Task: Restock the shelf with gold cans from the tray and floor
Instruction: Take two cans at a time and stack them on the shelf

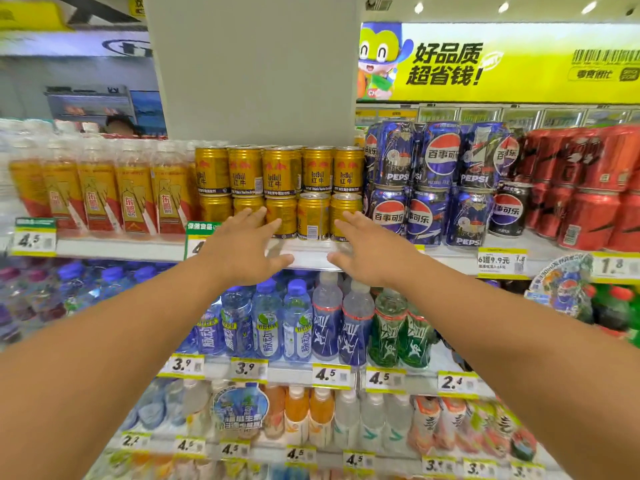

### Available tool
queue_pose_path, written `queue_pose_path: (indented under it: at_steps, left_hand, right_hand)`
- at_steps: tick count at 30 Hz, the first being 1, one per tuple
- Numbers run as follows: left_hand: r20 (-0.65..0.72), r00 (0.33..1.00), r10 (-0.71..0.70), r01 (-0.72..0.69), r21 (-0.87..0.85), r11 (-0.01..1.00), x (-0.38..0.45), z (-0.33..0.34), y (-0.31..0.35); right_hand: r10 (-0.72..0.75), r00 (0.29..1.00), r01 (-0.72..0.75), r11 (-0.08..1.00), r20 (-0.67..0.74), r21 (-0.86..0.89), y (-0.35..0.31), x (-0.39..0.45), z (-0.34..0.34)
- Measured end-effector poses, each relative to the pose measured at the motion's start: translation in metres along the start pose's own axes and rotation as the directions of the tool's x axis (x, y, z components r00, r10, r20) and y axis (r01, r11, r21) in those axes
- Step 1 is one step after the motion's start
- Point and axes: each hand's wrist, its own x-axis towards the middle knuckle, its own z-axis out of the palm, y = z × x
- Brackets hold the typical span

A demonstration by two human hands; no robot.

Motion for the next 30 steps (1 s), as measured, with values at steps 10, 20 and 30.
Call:
queue_pose_path:
  at_steps: [10,20,30]
  left_hand:
    - [0.051,0.997,0.057,-0.051,-0.118,0.992,-0.061,0.009,-0.006]
    - [0.169,0.974,0.153,-0.115,-0.214,0.970,-0.122,0.092,0.010]
    - [0.222,0.962,0.158,-0.108,-0.219,0.970,-0.157,0.191,0.080]
  right_hand:
    - [0.055,0.997,-0.056,0.998,0.045,0.029,-0.034,-0.041,0.016]
    - [0.129,0.979,-0.130,0.991,0.160,-0.003,-0.071,-0.114,0.088]
    - [0.132,0.963,-0.149,0.987,0.234,0.055,-0.037,-0.175,0.175]
